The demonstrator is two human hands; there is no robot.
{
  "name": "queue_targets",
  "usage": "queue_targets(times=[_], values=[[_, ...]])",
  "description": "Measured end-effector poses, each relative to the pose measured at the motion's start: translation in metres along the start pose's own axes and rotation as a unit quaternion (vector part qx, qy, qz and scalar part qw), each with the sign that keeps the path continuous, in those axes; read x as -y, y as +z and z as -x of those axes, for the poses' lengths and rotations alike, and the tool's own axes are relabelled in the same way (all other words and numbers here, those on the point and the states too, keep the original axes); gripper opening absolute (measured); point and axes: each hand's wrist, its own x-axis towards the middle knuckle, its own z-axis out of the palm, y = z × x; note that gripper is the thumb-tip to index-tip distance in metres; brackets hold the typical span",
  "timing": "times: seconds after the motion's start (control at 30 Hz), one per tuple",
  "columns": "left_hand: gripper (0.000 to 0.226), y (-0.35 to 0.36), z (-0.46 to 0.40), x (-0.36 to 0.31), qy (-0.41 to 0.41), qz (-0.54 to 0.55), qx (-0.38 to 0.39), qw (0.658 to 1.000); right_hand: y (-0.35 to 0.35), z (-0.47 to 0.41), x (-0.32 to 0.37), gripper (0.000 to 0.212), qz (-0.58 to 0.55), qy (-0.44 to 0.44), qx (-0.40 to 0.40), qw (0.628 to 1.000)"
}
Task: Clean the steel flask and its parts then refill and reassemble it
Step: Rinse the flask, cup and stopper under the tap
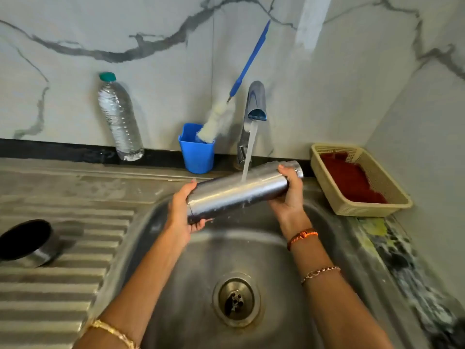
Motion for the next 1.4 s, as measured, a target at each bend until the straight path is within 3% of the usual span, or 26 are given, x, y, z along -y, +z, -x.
queue_targets(times=[0.1,0.17,0.2,0.27,0.33,0.4,0.47,0.5,0.57,0.6,0.7,0.73,0.77,0.87,0.93,1.03,1.07,1.13,1.2,1.27,1.3,1.33,1.4], values=[[0.005,0.008,0.002,0.014,0.214,-0.03,-0.028,0.976,0.01,-0.015,-0.016,0.038,-0.065,-0.002,-0.117,0.991],[0.011,0.008,0.003,0.019,0.259,-0.033,-0.028,0.965,0.017,-0.02,-0.029,0.048,-0.037,-0.109,-0.212,0.97],[0.013,0.006,0.004,0.021,0.255,-0.026,-0.032,0.966,0.018,-0.02,-0.036,0.05,0.047,-0.191,-0.241,0.95],[0.014,0.001,0.005,0.021,0.248,-0.019,-0.042,0.968,0.015,-0.02,-0.046,0.05,0.29,-0.342,-0.232,0.863],[0.012,-0.005,0.002,0.019,0.246,-0.008,-0.053,0.968,0.009,-0.021,-0.053,0.055,0.496,-0.394,-0.181,0.753],[0.008,-0.004,-0.002,0.016,0.25,-0.005,-0.049,0.967,0.009,-0.014,-0.064,0.055,0.615,-0.437,-0.106,0.648],[0.009,0.002,0.0,0.02,0.251,-0.01,-0.054,0.967,0.015,0.005,-0.084,0.045,0.674,-0.509,0.041,0.534],[0.01,0.004,0.003,0.024,0.243,-0.001,-0.052,0.969,0.016,0.013,-0.09,0.042,0.677,-0.529,0.111,0.499],[0.004,0.007,0.01,0.03,0.216,0.023,-0.044,0.975,0.018,0.014,-0.079,0.041,0.663,-0.529,0.187,0.495],[0.006,0.006,0.014,0.031,0.215,0.023,-0.047,0.975,0.015,0.008,-0.065,0.041,0.659,-0.522,0.18,0.511],[0.006,0.001,0.012,0.02,0.247,0.005,-0.059,0.967,0.002,-0.013,-0.027,0.041,0.649,-0.496,0.042,0.575],[0.006,0.001,0.01,0.017,0.25,-0.007,-0.055,0.967,0.002,-0.009,-0.031,0.042,0.652,-0.497,0.012,0.573],[0.005,0.003,0.009,0.016,0.242,-0.013,-0.051,0.969,0.007,0.0,-0.044,0.041,0.665,-0.501,0.015,0.553],[0.004,0.01,0.013,0.029,0.187,0.049,-0.014,0.981,0.017,0.031,-0.086,0.041,0.693,-0.541,0.123,0.46],[0.012,0.008,0.016,0.035,0.156,0.063,-0.021,0.986,0.009,0.025,-0.067,0.041,0.701,-0.539,0.139,0.445],[0.012,-0.006,0.012,0.034,0.146,0.062,-0.079,0.984,-0.009,0.006,-0.023,0.042,0.702,-0.477,0.017,0.528],[0.014,-0.009,0.01,0.033,0.136,0.063,-0.084,0.985,-0.008,0.007,-0.025,0.041,0.703,-0.469,-0.005,0.534],[0.024,-0.007,0.011,0.033,0.098,0.082,-0.057,0.99,0.009,0.023,-0.055,0.04,0.734,-0.488,0.036,0.471],[0.026,0.002,0.013,0.036,0.065,0.14,-0.005,0.988,0.023,0.037,-0.084,0.041,0.728,-0.541,0.148,0.394],[0.025,0.006,0.014,0.037,0.048,0.157,-0.007,0.986,0.025,0.035,-0.078,0.043,0.711,-0.572,0.211,0.351],[0.026,0.004,0.014,0.035,0.055,0.145,-0.024,0.988,0.024,0.026,-0.065,0.043,0.702,-0.582,0.206,0.356],[0.028,0.0,0.012,0.033,0.075,0.131,-0.047,0.987,0.02,0.014,-0.05,0.043,0.7,-0.571,0.172,0.393],[0.029,-0.009,0.006,0.025,0.125,0.099,-0.08,0.984,0.014,-0.002,-0.017,0.043,0.686,-0.503,0.036,0.524]])
